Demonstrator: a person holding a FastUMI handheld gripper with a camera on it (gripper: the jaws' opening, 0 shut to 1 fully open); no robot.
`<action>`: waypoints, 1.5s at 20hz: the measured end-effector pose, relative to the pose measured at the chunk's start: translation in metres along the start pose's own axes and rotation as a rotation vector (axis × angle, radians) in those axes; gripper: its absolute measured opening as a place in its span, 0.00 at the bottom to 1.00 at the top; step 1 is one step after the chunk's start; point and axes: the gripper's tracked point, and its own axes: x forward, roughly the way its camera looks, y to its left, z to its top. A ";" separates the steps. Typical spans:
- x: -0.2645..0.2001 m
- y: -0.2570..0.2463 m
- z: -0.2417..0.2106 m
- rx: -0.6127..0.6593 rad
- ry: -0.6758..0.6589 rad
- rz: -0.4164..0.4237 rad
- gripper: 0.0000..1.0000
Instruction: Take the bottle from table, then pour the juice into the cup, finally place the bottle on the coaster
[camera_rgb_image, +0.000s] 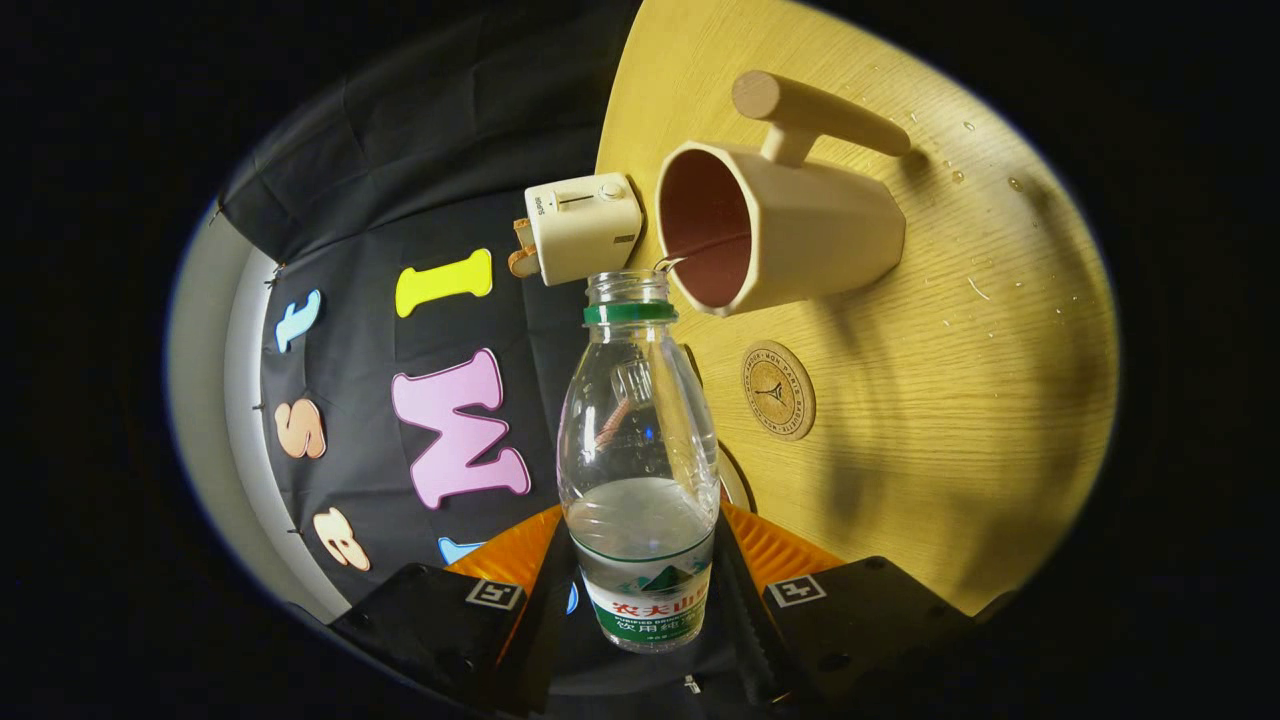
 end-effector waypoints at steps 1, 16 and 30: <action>0.001 0.000 0.000 0.002 0.001 0.000 0.74; 0.002 0.006 -0.004 0.043 0.010 0.014 0.74; 0.005 0.012 -0.005 0.087 0.001 0.024 0.74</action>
